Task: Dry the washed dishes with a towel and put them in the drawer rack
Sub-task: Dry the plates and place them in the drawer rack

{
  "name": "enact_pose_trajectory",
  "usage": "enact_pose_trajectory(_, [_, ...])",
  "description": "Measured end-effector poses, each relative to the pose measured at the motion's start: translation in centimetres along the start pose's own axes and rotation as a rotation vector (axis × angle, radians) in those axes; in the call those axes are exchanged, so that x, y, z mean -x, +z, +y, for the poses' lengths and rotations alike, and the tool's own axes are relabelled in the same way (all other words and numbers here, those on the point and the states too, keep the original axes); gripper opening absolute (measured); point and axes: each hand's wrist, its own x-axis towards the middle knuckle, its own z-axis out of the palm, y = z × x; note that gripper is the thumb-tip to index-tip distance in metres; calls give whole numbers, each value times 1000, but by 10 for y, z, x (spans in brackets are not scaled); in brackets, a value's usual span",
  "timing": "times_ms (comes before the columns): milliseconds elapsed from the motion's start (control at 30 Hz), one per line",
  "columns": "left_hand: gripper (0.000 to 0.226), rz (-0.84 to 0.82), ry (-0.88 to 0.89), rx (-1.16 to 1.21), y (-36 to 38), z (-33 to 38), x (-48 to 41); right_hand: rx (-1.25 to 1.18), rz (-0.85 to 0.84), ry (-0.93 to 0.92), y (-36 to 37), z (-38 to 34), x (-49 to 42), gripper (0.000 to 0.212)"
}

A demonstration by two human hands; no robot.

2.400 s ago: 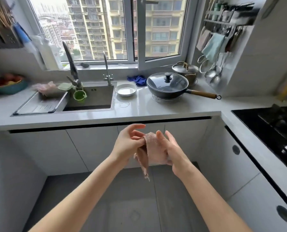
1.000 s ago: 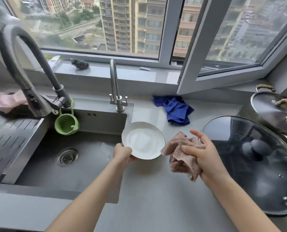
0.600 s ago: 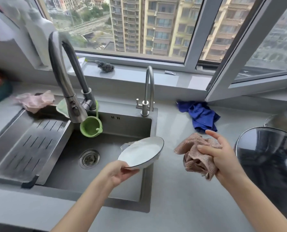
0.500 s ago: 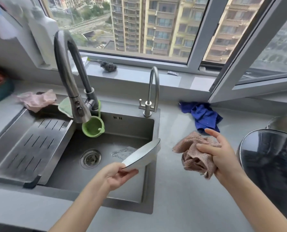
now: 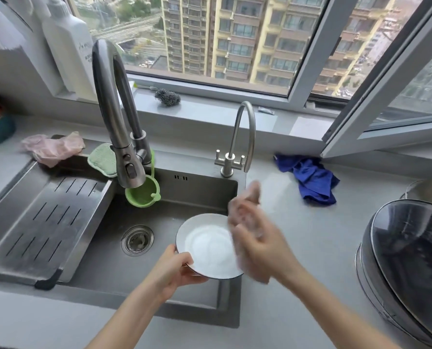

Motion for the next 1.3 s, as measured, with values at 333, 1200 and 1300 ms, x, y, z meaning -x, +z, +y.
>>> enact_pose_trajectory(333, [26, 133, 354, -223, 16, 5, -2, 906, -264, -177, 53, 49, -46, 75])
enact_pose_trajectory(1200, [61, -395, 629, -524, 38, 62, 17, 381, -357, 0, -44, 0, -38, 92])
enact_pose_trajectory(1300, [50, -205, 525, -364, 48, 58, 16, -18, -184, 302, -48, 13, -28, 47])
